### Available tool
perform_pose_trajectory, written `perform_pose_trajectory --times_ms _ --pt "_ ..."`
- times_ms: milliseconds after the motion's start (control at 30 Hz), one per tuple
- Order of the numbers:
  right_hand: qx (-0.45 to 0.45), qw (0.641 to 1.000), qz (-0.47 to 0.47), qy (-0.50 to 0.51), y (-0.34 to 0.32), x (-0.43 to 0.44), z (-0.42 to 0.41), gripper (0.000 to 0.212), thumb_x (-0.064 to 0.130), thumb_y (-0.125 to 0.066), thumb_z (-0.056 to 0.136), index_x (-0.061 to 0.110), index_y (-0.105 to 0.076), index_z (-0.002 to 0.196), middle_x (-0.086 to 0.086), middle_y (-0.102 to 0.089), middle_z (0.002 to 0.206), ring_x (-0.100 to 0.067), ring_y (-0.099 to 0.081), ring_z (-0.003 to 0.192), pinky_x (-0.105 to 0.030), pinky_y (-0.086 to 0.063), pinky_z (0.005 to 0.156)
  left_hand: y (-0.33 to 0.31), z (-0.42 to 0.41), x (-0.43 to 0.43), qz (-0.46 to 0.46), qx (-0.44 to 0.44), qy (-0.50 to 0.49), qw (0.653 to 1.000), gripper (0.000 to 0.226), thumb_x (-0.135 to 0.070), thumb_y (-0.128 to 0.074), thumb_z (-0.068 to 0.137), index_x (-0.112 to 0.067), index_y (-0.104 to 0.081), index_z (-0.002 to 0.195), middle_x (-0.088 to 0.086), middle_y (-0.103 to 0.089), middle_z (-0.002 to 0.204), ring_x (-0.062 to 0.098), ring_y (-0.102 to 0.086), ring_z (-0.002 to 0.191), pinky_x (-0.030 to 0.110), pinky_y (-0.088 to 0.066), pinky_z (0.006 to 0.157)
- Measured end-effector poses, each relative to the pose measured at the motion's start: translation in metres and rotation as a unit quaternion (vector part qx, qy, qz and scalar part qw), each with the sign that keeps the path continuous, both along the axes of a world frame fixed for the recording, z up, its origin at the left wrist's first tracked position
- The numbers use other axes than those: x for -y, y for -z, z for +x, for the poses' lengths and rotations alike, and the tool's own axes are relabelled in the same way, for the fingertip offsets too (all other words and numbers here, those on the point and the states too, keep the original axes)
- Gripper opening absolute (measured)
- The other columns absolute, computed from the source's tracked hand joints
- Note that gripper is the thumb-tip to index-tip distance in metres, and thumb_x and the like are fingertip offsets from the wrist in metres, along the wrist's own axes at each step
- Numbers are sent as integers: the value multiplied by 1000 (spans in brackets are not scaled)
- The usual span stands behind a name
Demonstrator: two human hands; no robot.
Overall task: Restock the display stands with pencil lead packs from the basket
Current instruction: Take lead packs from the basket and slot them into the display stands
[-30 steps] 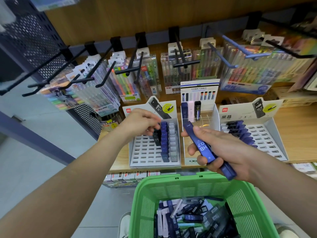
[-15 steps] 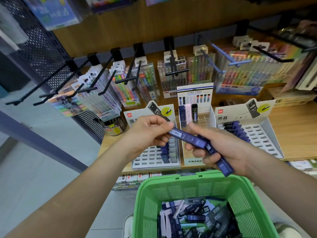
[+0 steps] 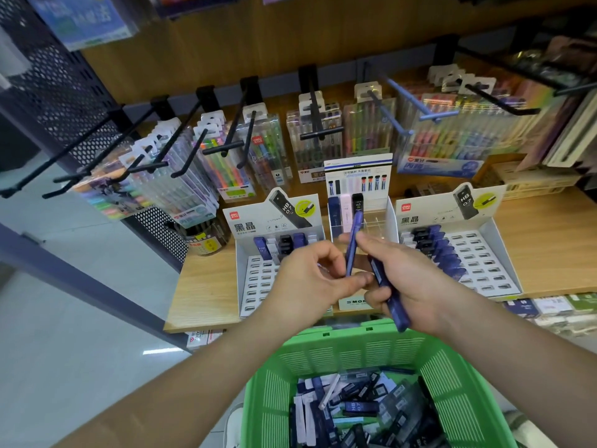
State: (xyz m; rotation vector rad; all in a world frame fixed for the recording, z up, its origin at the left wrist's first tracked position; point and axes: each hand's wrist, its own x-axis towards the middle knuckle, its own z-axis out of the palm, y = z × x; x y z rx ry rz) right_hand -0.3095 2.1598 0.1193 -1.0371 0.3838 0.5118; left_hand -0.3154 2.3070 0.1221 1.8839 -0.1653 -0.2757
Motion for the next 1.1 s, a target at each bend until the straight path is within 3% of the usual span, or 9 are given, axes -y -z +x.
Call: perform_pose_trajectory --times_ms 67,133,300,433,567,700,833,933,1100 --pt "15 1000 -13 -6 1 3 1 24 26 -54 100 14 -71 112 -9 -65 80 -8 -41 44 -15 -26 29 1 0 1 -22 -12 22 999 29 -4 -78 76 -10 -51 70 -12 -58 46 -5 -50 39 7 -37 43" --pt "27 999 -40 -12 2 6 2 24 24 -51 101 12 -70 111 -9 -65 79 -7 -41 43 -16 -27 29 -2 1 -1 -6 -8 36 999 21 -11 -77 79 -12 -58 70 -10 -59 48 -3 -51 42 12 -43 45" --pt "43 993 -74 -75 2 5 1 24 23 -47 103 10 -67 107 -10 -69 73 -7 -40 39 -14 -24 30 -10 19 -14 -24 16 -82 996 8 -12 -68 87 -15 -62 89 6 -60 76 13 -56 60 26 -52 51" --pt "41 987 -69 -140 0 1 -1 26 26 -53 99 10 -66 115 -10 -71 74 -7 -42 37 -15 -25 29 -14 24 -29 -83 -81 -46 992 10 -4 -63 88 -10 -69 94 4 -67 66 11 -58 55 20 -53 54" --pt "9 986 -129 -101 3 0 3 20 30 -60 97 19 -67 112 -6 -72 76 -9 -49 47 -17 -27 32 -18 34 -52 -73 -69 -87 991 9 1 -65 84 -4 -68 91 8 -71 68 12 -66 58 18 -54 57" --pt "-48 993 -106 2 8 5 10 22 15 -45 99 15 -64 109 -12 -72 78 -16 -53 45 -19 -32 34 -18 58 -91 43 26 -177 983 9 -2 -66 86 -11 -67 88 16 -71 83 17 -71 70 24 -58 67" --pt "-34 994 -100 29 10 7 14 32 -4 -41 90 13 -59 110 -16 -75 84 -14 -55 47 -25 -40 38 8 77 -118 211 106 -214 948 10 -8 -68 86 -18 -67 86 4 -69 79 22 -69 78 39 -57 80" --pt "-26 997 -76 16 10 8 15 38 -12 -53 88 14 -54 115 -18 -75 94 -15 -61 53 -24 -45 41 30 86 -127 288 115 -195 930 11 -13 -67 88 -18 -68 97 -4 -67 81 18 -66 81 36 -55 84" --pt "-15 999 -9 42 12 8 15 28 -12 -50 92 -3 -51 119 -22 -74 92 -28 -75 77 -23 -54 48 54 92 -124 346 135 -159 914 13 -11 -65 89 -10 -68 101 4 -70 92 20 -63 87 28 -48 83"
